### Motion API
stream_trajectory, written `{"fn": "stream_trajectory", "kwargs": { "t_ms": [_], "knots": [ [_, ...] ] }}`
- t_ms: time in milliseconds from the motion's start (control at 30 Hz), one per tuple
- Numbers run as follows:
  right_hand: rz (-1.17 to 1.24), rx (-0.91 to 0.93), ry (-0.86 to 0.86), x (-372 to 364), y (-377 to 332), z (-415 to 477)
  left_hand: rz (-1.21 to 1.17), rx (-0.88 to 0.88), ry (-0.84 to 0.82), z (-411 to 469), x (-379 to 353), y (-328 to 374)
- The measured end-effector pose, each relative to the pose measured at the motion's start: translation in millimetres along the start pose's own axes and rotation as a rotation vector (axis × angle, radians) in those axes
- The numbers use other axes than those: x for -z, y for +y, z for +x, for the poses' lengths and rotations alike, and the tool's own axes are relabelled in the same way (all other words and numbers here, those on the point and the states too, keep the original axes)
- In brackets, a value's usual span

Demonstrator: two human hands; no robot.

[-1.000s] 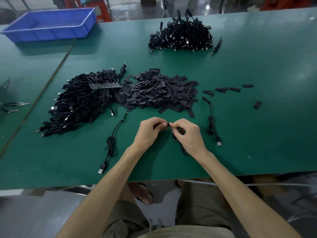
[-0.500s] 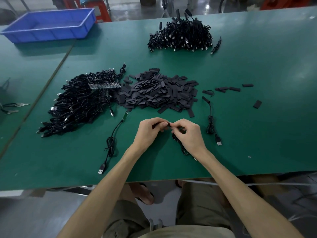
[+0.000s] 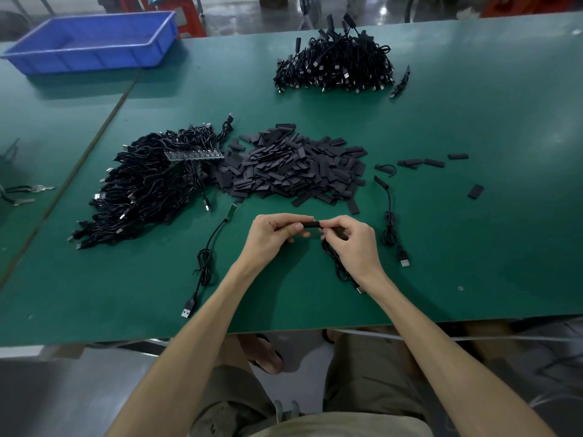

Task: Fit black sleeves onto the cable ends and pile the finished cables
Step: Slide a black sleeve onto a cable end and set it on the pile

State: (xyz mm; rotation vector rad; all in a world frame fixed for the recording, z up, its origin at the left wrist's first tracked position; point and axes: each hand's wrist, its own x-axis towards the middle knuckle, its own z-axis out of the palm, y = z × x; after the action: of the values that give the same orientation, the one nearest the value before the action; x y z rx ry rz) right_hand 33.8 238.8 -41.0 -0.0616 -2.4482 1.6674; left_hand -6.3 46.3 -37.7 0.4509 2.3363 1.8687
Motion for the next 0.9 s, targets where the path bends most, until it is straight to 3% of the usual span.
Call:
{"fn": "stream_trajectory", "kwargs": {
  "t_ms": [700,900],
  "knots": [
    [-0.065,0.032,0.008,-3.4,5.0,2.9,-0.053,0.042,0.0,2.2,0.5,-4.1],
    [0.01,-0.005,-0.043,-3.1,1.8,0.2,-0.157,0.029,0.088,0.4,0.2,-4.8]
  ]
}}
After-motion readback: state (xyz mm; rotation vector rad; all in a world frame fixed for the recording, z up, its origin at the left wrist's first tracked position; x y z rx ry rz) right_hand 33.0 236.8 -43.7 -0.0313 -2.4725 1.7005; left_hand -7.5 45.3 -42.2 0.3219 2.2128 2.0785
